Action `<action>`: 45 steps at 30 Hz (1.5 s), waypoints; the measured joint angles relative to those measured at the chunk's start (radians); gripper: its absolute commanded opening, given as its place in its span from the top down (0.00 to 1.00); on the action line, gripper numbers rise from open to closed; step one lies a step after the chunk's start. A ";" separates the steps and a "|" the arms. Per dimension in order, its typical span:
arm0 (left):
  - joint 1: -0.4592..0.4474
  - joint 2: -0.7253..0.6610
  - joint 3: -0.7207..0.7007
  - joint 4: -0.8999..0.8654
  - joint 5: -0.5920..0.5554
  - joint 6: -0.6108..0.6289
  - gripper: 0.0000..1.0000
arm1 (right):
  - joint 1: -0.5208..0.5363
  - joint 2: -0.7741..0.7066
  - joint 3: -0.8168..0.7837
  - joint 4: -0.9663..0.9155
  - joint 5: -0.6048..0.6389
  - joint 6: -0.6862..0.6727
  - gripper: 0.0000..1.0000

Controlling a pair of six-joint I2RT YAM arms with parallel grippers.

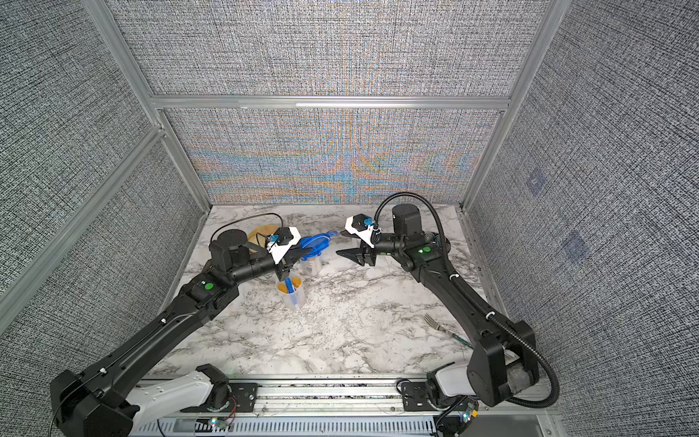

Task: Pack away toiletry kits
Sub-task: Close the lid on the container.

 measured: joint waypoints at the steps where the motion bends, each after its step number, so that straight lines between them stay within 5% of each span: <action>1: 0.004 0.004 0.000 0.000 0.012 -0.002 1.00 | 0.000 0.012 0.009 0.019 -0.019 0.011 0.44; 17: 0.017 0.053 0.024 0.047 0.116 -0.020 1.00 | 0.019 0.112 0.043 0.166 -0.236 0.053 0.81; 21: 0.018 0.058 0.026 0.050 0.119 -0.040 0.76 | 0.021 0.103 0.032 0.171 -0.234 0.053 0.93; 23: 0.021 0.051 0.026 0.054 0.055 -0.072 0.48 | 0.021 0.089 0.026 0.162 -0.232 0.040 0.99; 26: 0.026 0.017 0.026 0.028 -0.066 -0.149 0.34 | 0.024 0.053 0.011 0.158 -0.177 0.029 1.00; 32: 0.044 -0.097 0.043 -0.123 -0.363 -0.373 0.23 | 0.077 -0.017 -0.031 0.133 0.058 -0.011 1.00; 37: 0.070 -0.165 0.054 -0.305 -0.546 -0.562 0.18 | 0.231 -0.059 -0.050 0.079 0.368 -0.101 1.00; 45: 0.162 -0.195 -0.005 -0.484 -0.622 -0.728 0.15 | 0.507 -0.069 -0.068 0.024 0.952 -0.153 1.00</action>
